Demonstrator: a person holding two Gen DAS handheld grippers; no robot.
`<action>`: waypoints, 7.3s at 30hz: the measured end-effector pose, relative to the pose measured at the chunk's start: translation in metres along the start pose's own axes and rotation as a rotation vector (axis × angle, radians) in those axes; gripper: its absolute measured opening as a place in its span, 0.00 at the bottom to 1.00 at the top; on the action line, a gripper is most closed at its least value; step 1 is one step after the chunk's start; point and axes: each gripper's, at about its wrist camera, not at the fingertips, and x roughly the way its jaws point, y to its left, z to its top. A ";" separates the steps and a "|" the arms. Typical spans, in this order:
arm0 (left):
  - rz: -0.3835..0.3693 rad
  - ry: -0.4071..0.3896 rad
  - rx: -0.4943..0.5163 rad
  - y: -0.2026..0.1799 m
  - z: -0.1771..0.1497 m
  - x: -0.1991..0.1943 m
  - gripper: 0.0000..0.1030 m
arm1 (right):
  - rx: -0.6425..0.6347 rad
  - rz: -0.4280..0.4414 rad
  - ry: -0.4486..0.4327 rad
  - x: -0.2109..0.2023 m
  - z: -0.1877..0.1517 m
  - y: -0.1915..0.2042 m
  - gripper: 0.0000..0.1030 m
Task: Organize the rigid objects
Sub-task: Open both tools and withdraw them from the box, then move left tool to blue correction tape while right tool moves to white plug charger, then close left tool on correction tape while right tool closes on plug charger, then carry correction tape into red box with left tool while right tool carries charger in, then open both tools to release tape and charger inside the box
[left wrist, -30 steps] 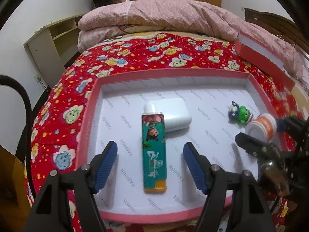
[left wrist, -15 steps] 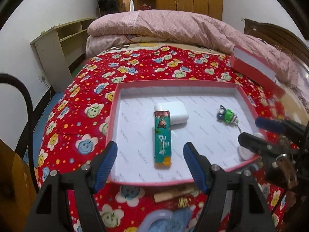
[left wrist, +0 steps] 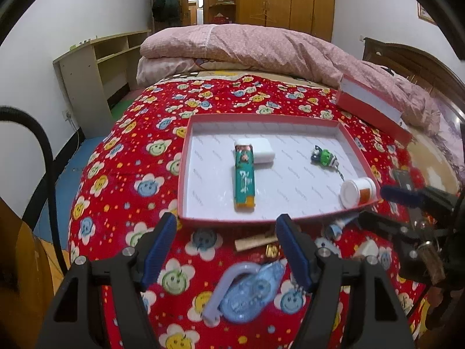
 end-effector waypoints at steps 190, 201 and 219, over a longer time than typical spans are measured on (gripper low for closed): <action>-0.059 0.005 -0.075 0.006 0.044 0.098 0.58 | 0.117 -0.133 0.029 0.113 0.076 -0.080 0.45; -0.060 0.024 -0.101 0.009 0.043 0.096 0.69 | 0.104 -0.129 0.017 0.112 0.076 -0.077 0.56; -0.016 -0.009 -0.063 0.005 0.034 0.058 0.75 | 0.091 -0.083 -0.061 0.064 0.069 -0.057 0.69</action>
